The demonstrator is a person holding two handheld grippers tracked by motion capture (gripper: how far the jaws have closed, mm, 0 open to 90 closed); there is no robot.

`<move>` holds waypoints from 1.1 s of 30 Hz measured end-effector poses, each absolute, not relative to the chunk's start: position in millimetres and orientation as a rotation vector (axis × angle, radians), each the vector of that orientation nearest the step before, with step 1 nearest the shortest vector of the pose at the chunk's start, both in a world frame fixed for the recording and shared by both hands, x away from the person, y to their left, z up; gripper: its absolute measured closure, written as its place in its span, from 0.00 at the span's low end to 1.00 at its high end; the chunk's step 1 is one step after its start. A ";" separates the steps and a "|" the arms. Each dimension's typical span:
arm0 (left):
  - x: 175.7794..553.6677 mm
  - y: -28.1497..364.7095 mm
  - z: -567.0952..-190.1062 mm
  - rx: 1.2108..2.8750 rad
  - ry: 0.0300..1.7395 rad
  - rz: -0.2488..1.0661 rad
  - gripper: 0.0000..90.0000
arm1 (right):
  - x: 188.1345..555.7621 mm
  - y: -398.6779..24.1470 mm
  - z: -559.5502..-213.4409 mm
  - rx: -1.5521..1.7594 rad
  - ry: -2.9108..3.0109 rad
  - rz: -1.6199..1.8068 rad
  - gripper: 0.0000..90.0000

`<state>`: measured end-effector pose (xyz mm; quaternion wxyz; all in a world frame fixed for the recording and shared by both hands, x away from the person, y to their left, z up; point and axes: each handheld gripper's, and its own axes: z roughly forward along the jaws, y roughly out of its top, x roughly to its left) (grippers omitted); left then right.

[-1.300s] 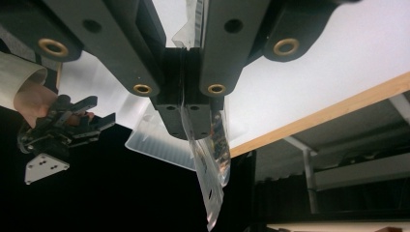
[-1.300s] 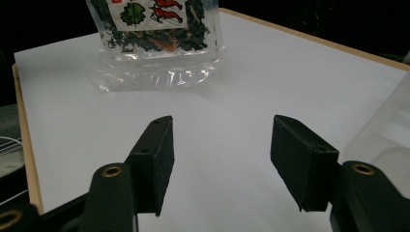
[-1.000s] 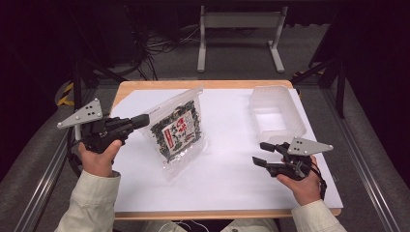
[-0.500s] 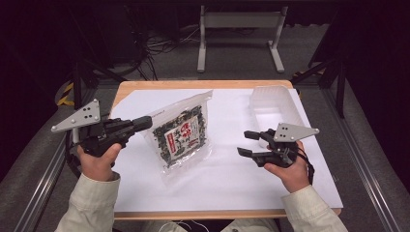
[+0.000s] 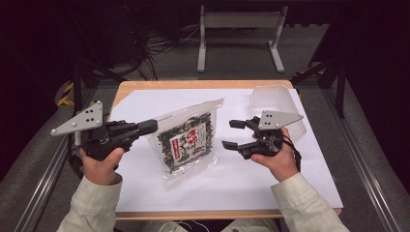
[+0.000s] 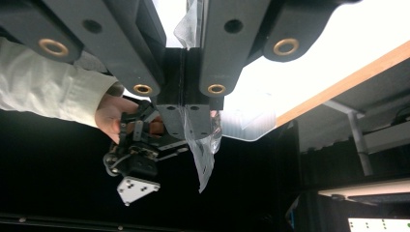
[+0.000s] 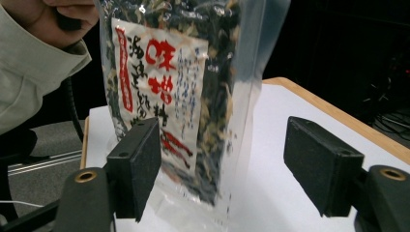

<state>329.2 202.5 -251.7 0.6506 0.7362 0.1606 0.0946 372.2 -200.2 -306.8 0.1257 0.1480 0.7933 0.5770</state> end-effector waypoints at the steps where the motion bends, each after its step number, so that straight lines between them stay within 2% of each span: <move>1: 328.5 201.2 -251.5 1.671 0.361 0.210 1.00 | 373.6 -197.6 -306.0 0.424 2.312 1.686 0.32; 16: 323.6 186.9 -251.6 1.671 0.296 0.184 1.00 | 388.8 -165.8 -308.6 0.287 2.382 1.777 0.25; 25: 322.2 184.2 -251.9 1.667 0.288 0.184 1.00 | 388.7 -152.6 -318.7 0.198 2.441 1.808 0.33; 26: 321.9 184.7 -251.6 1.668 0.285 0.185 1.00 | 388.9 -152.3 -319.2 0.195 2.441 1.810 0.38; 27: 321.7 185.6 -251.4 1.663 0.286 0.190 1.00 | 389.2 -153.6 -319.6 0.161 2.445 1.805 0.51; 28: 321.7 185.6 -251.4 1.663 0.286 0.190 1.00 | 389.2 -153.6 -319.6 0.161 2.445 1.805 0.51; 29: 321.7 186.1 -251.3 1.662 0.285 0.191 1.00 | 388.8 -155.0 -319.2 0.138 2.453 1.805 0.59; 30: 321.7 186.4 -251.4 1.658 0.287 0.193 1.00 | 388.8 -155.0 -319.2 0.138 2.453 1.805 0.59; 31: 321.7 187.4 -251.3 1.657 0.291 0.193 1.00 | 387.5 -155.9 -318.4 0.114 2.469 1.810 0.65; 32: 321.7 187.4 -251.3 1.657 0.291 0.193 1.00 | 387.5 -155.9 -318.4 0.114 2.469 1.810 0.65; 33: 322.0 188.2 -251.4 1.655 0.291 0.197 1.00 | 385.2 -156.8 -317.5 0.067 2.486 1.799 0.75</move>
